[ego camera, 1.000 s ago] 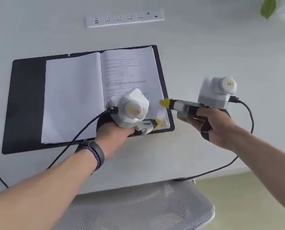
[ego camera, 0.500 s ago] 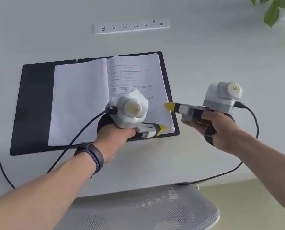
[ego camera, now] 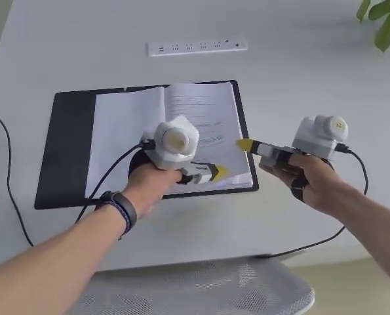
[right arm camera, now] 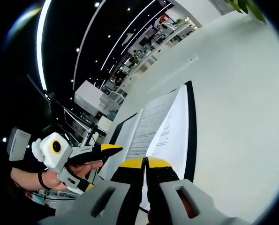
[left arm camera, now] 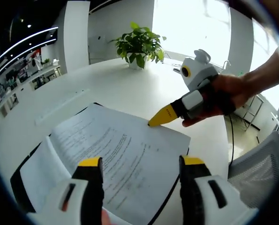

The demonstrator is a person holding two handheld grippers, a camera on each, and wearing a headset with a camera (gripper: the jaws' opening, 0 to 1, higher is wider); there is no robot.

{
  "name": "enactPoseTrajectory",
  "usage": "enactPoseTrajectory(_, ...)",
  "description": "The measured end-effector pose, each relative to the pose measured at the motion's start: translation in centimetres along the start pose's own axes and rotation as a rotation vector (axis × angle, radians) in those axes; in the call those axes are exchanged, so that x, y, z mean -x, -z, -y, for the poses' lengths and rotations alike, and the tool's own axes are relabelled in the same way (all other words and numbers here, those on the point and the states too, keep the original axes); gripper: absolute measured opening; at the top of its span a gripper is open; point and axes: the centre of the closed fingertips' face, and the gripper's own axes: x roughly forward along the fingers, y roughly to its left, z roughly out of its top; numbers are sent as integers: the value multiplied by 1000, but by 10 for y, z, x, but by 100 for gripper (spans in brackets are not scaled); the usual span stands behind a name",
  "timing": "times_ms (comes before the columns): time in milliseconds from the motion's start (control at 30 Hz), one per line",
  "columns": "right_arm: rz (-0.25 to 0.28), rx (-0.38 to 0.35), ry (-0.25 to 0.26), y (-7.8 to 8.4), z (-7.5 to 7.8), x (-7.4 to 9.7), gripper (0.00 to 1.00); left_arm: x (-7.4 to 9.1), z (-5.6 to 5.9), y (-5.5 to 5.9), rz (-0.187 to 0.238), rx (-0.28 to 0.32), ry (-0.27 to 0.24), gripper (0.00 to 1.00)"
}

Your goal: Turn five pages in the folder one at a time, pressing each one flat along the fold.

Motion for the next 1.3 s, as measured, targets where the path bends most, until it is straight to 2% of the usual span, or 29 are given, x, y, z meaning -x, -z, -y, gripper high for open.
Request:
enactPoseTrajectory(100, 9, 10, -7, -4, -5, 1, 0, 8, -8, 1, 15, 27, -14, 66)
enactPoseTrajectory(300, 19, 33, -34, -11, -22, -3, 0, 29, -21, 7, 29, 36, -34, 66)
enactPoseTrajectory(633, 39, 74, -145, -25, -64, -18, 0, 70, -48, 18, 55, 60, -89, 68)
enactPoseTrajectory(833, 23, 115, -201, -28, -92, -36, 0, 88, -58, 29, 58, 73, -113, 69)
enactPoseTrajectory(1100, -7, 151, -255, -25, -117, -55, 0, 114, -68, 36, 74, 86, -142, 71)
enactPoseTrajectory(1300, -33, 178, -296, -21, -138, -71, 0, 138, -78, 47, 78, 96, -175, 72)
